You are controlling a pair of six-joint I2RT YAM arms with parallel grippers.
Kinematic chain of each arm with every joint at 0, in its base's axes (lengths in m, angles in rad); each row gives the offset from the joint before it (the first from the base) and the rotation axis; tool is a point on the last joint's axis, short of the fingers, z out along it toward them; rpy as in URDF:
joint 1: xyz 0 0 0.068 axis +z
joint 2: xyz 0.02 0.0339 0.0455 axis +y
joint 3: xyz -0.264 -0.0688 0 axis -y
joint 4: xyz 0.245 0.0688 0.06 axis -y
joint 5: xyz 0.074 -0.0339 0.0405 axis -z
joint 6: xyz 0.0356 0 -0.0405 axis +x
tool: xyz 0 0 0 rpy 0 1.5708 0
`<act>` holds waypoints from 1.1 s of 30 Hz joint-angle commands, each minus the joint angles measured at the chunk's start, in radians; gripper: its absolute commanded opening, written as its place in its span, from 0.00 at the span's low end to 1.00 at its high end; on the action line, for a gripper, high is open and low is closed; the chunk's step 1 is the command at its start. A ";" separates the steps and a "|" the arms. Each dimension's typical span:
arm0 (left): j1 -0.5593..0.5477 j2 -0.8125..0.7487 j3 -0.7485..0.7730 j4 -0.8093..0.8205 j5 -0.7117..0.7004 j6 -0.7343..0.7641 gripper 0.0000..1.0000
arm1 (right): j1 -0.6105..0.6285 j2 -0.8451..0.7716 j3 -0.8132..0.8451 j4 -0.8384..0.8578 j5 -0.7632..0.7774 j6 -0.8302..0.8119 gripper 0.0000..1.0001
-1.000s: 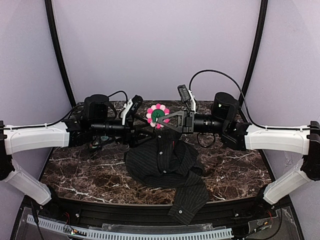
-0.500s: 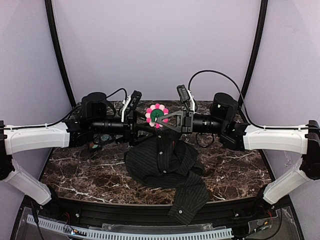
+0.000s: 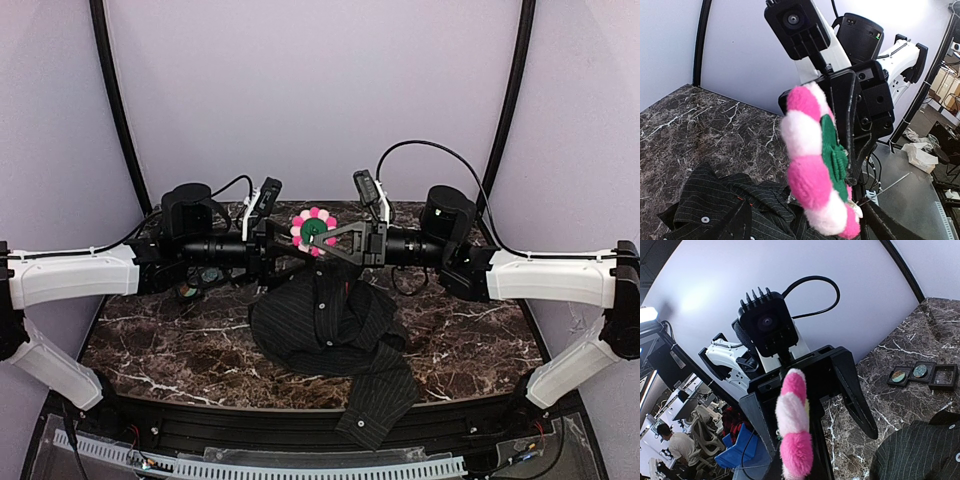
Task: Remove the brooch from the garment
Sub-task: Close the brooch.
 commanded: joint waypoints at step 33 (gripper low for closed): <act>-0.003 -0.038 -0.003 0.057 -0.003 -0.067 0.47 | 0.010 0.002 -0.015 0.023 0.017 0.000 0.00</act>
